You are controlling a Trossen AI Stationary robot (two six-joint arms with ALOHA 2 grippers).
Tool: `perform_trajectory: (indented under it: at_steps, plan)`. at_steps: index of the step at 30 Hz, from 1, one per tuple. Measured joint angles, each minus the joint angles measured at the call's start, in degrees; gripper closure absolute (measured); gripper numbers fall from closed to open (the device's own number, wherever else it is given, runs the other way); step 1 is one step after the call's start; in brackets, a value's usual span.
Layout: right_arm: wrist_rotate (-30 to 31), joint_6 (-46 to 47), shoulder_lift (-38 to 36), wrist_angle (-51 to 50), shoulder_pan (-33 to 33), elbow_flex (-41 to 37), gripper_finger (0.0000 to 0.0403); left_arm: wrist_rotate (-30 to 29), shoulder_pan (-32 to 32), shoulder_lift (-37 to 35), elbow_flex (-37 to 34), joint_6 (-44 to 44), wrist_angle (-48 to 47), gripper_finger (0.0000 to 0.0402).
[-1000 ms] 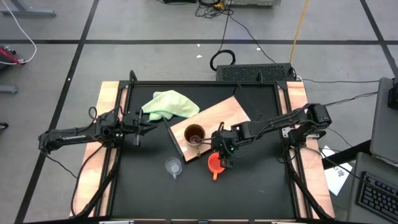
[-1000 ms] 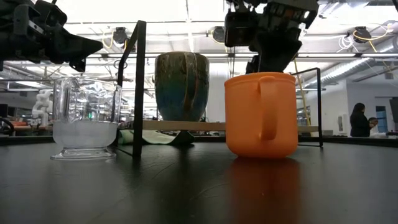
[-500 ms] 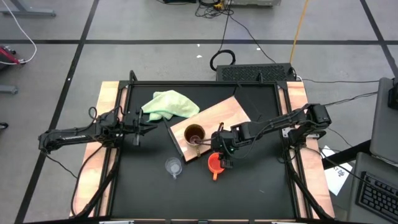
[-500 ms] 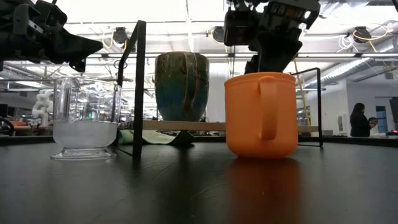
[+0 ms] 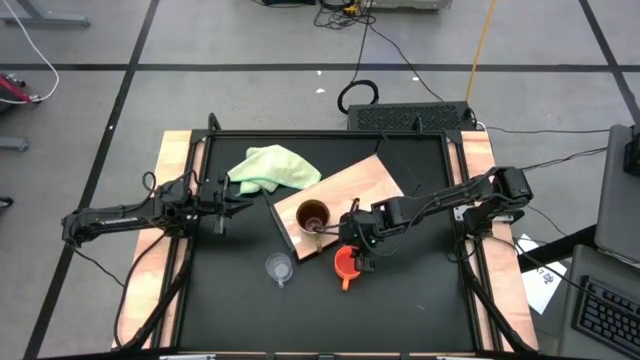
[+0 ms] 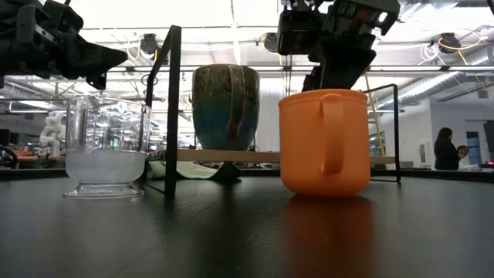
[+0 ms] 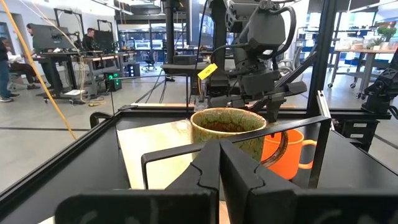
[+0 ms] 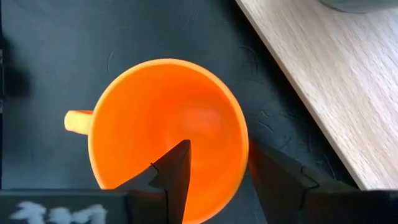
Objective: Stack small to large cups/mugs on shelf
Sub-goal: Put the orange mug on the shelf
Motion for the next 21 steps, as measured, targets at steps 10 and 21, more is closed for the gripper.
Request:
perform_trajectory:
  at_steps: [10,21]
  plan:
    - [0.2,-1.6,0.3,0.4,0.0,0.0,0.0299,0.0,0.0,0.0,0.0,0.0,0.0,0.0389]
    - [0.4,-4.3,0.3,0.3,0.0,0.0,0.0391,0.0,0.0,0.0,0.0,0.0,0.0,0.0389]
